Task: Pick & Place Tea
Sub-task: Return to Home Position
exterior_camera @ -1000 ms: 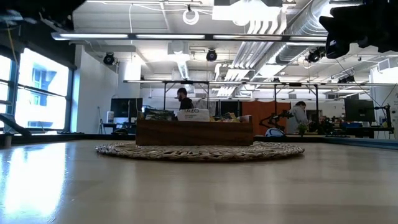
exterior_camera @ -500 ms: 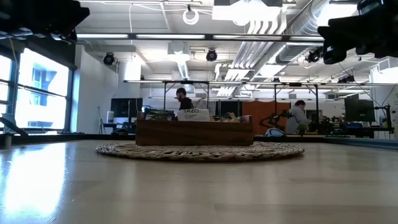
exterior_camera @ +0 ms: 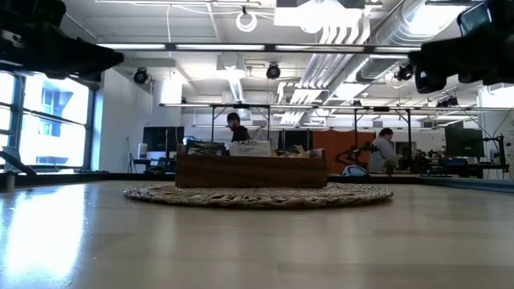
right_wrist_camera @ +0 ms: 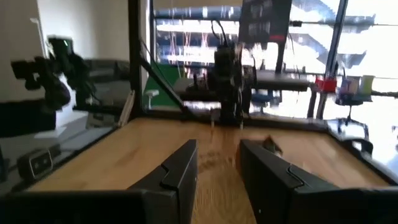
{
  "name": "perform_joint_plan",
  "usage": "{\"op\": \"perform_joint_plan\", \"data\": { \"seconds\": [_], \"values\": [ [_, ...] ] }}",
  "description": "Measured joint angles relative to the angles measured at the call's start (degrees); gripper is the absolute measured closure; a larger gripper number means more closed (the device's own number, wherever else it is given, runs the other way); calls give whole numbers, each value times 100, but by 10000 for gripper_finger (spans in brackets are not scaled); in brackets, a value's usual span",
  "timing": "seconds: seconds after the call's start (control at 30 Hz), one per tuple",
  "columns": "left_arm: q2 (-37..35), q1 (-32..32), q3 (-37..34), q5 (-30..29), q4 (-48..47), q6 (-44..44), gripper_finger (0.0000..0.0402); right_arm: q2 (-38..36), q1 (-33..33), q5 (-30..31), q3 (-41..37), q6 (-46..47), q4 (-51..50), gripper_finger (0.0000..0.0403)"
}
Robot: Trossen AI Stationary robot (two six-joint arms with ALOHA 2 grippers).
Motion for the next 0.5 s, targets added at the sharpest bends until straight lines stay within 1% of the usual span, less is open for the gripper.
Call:
{"op": "perform_joint_plan", "data": {
  "seconds": [0.1, 0.23, 0.5],
  "values": [
    [129, -1, 7, -132, 9, -52, 280, 14, 0, 33, 0, 42, -255, 285],
    [177, -2, 7, -137, 2, -88, 280, 41, 0, 42, 0, 187, -255, 285],
    [177, -2, 7, -136, 2, -88, 280, 39, 0, 42, -2, 189, -265, 285]
  ]
}}
